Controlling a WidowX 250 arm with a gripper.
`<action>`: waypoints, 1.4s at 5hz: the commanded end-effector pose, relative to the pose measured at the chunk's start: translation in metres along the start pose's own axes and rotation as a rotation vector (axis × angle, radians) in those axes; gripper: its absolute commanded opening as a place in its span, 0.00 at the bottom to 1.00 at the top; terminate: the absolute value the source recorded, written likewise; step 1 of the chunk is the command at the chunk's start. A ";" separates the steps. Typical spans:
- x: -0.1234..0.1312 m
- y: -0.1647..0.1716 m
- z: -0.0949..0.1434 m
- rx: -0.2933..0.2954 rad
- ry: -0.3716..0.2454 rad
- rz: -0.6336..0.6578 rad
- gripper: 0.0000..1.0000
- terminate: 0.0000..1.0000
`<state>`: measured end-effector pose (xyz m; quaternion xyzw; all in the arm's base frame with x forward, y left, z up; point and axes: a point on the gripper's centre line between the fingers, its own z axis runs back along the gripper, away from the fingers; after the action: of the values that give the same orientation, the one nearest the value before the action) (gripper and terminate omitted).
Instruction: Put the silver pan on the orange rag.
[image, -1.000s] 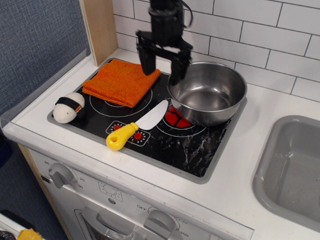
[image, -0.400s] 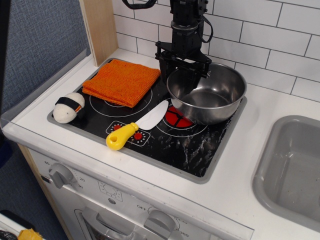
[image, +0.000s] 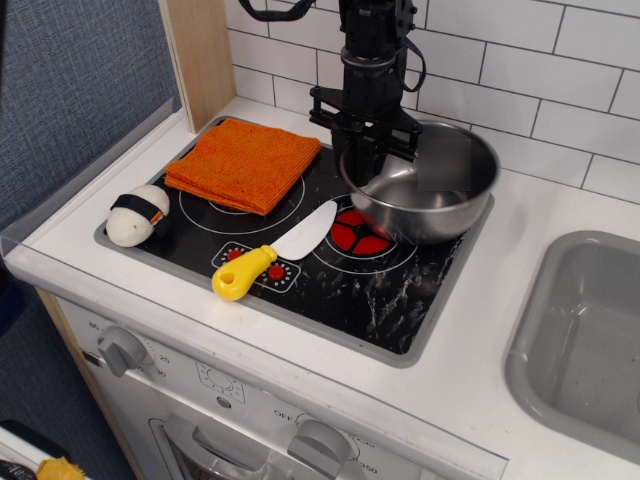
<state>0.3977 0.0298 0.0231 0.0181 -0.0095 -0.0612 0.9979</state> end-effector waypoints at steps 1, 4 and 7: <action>0.000 0.009 0.043 -0.011 -0.106 0.021 0.00 0.00; -0.033 0.094 0.092 -0.082 -0.139 0.070 0.00 0.00; -0.050 0.145 0.058 0.024 -0.044 0.126 0.00 0.00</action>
<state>0.3627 0.1746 0.0660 0.0185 -0.0142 0.0013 0.9997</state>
